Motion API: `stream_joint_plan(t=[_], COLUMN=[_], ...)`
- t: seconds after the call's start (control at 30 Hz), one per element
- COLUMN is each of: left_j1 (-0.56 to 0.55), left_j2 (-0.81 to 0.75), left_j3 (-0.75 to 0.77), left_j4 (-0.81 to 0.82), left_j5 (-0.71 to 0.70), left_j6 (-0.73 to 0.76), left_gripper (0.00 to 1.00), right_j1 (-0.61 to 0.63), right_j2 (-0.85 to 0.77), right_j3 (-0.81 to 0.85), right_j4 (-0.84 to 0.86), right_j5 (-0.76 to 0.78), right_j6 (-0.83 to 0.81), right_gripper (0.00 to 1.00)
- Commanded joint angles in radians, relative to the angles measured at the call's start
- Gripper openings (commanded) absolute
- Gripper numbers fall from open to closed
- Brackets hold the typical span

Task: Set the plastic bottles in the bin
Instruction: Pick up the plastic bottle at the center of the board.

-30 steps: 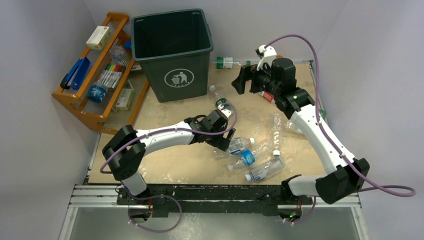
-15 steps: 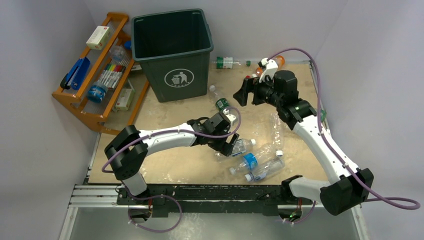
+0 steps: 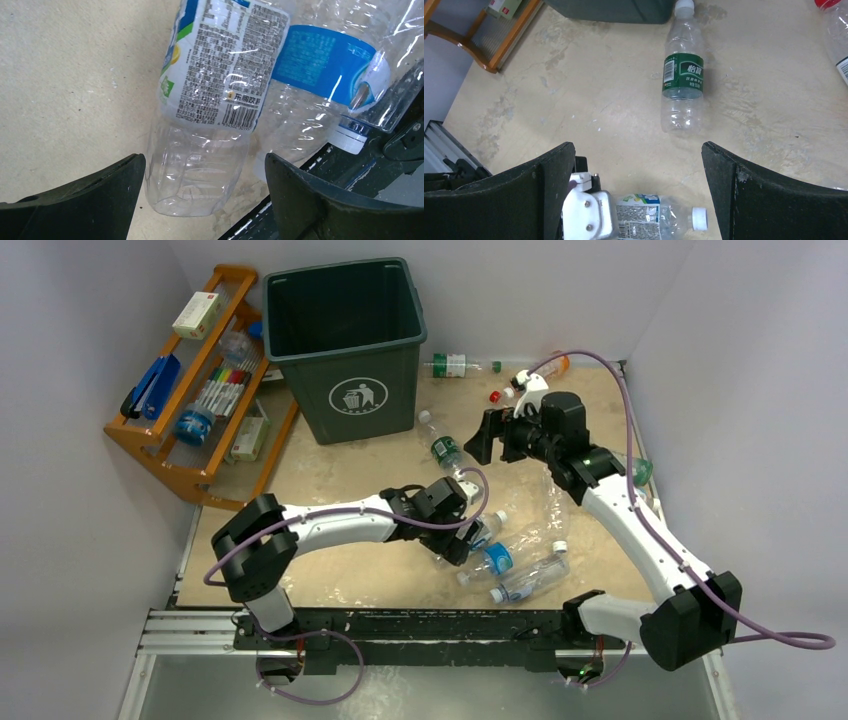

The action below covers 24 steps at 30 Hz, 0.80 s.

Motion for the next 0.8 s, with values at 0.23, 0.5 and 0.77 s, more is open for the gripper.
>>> stream_joint_plan(t=[0.23,0.5,0.77], left_j1=[-0.054,-0.061,-0.063], left_j2=[0.04,0.072,0.064], left_j3=[-0.001,0.007,0.002], left_j4=[0.035,0.037,0.062], left_j5=[-0.065,-0.164,-0.163], left_j6=[-0.029,-0.045,-0.066], left_gripper=[0.89,0.84,0.58], right_j1=[-0.004,-0.004,-0.006], right_j2=[-0.046,-0.07,-0.095], right_j3=[-0.04,-0.072,-0.102], right_j4=[0.055,0.058,0.07], right_j5=[-0.03,-0.025,-0.052], right_j6=[0.003,0.002,0.006], right_gripper=[0.99,0.99,0.99])
